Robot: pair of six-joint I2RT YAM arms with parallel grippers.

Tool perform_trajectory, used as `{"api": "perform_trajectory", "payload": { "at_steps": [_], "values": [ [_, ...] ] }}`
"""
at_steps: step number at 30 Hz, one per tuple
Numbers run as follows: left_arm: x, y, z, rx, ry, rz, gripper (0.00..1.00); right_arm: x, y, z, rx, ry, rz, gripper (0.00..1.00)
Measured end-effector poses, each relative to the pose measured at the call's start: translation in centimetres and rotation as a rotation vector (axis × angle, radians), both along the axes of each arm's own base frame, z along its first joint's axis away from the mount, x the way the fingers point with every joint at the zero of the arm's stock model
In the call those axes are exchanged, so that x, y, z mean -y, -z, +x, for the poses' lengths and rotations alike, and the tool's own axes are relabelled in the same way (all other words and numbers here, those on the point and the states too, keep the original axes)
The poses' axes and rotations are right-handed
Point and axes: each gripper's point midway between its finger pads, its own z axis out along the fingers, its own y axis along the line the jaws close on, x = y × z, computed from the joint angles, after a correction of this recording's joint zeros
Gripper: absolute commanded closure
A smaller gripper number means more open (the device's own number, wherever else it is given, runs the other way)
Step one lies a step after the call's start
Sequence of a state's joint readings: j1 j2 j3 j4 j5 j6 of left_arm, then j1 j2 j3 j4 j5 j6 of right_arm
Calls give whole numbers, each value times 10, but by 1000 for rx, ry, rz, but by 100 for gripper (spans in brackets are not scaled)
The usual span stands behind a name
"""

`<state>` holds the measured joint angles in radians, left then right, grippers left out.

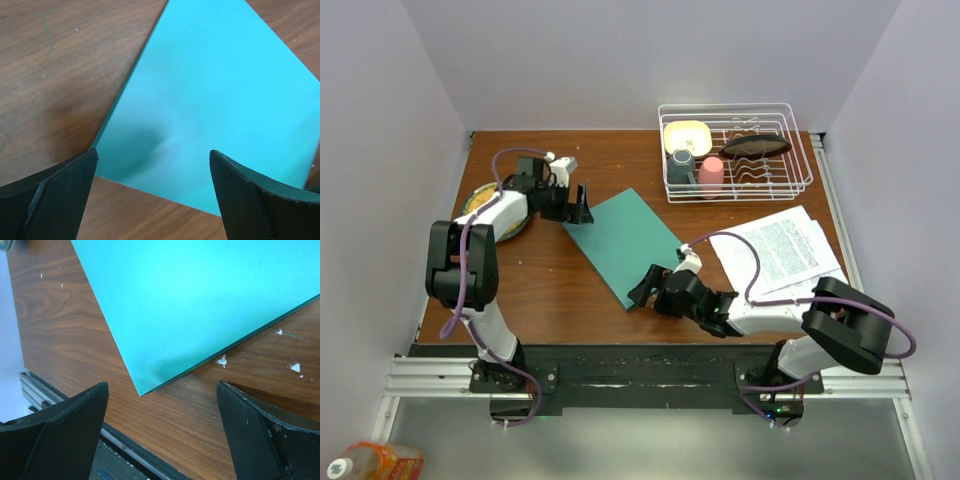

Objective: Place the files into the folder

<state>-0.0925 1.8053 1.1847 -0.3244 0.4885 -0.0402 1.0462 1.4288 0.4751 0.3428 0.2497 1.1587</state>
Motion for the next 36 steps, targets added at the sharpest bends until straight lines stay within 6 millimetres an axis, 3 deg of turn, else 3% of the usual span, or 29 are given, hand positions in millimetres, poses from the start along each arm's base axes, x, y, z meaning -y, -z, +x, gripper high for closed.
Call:
{"api": "perform_trajectory", "payload": {
  "at_steps": [5, 11, 14, 18, 24, 27, 31, 36],
  "values": [
    [1, -7, -14, 1, 11, -15, 0, 8, 0, -1, -15, 46, 28, 11],
    [6, 7, -37, -38, 33, 1, 0, 17, 1, -2, -41, 131, 134, 15],
    [8, 8, -38, -29, 60, 20, 0, 16, 0, 1, -61, 170, 207, 16],
    [6, -6, -28, -1, 70, 31, 0, 12, -1, 3, -63, 177, 233, 17],
    [4, -59, 16, 156, 59, 20, 0, 10, -1, 4, -66, 177, 232, 19],
    [2, -66, 26, 188, 53, 27, 0, 7, 0, 5, -67, 179, 240, 20],
    [0, -47, 42, 171, 45, 45, 0, 2, 0, 8, -69, 182, 270, 21],
    [-4, -10, 34, 88, 35, 70, 0, -7, -1, 10, -70, 174, 315, 23]
  ]
}}
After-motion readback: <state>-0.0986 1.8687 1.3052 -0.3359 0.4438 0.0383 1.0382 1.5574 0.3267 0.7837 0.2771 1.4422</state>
